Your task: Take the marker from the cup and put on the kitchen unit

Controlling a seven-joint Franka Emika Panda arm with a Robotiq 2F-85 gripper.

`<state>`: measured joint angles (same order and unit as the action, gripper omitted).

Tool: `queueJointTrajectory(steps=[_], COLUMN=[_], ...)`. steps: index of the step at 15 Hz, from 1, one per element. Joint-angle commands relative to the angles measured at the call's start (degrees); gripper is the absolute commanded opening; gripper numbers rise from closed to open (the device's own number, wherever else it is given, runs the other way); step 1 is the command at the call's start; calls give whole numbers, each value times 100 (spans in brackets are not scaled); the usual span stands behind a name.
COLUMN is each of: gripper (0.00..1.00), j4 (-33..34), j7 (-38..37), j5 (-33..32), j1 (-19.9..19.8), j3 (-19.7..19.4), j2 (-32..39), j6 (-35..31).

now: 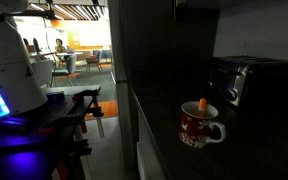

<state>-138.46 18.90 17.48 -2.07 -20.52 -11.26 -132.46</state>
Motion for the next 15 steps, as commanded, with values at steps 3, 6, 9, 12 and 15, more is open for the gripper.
queueJointTrajectory(steps=[3,6,9,12,15], gripper=[100,100,100,100,100], j4=[16,16,98,196,279], j7=[38,38,341,1079,1910], j5=[57,57,20,-108,-201], j1=[-238,-238,-220,-233,-217], j3=[233,233,225,300,413], j2=[15,15,146,372,726], j6=[23,23,-36,-163,-568])
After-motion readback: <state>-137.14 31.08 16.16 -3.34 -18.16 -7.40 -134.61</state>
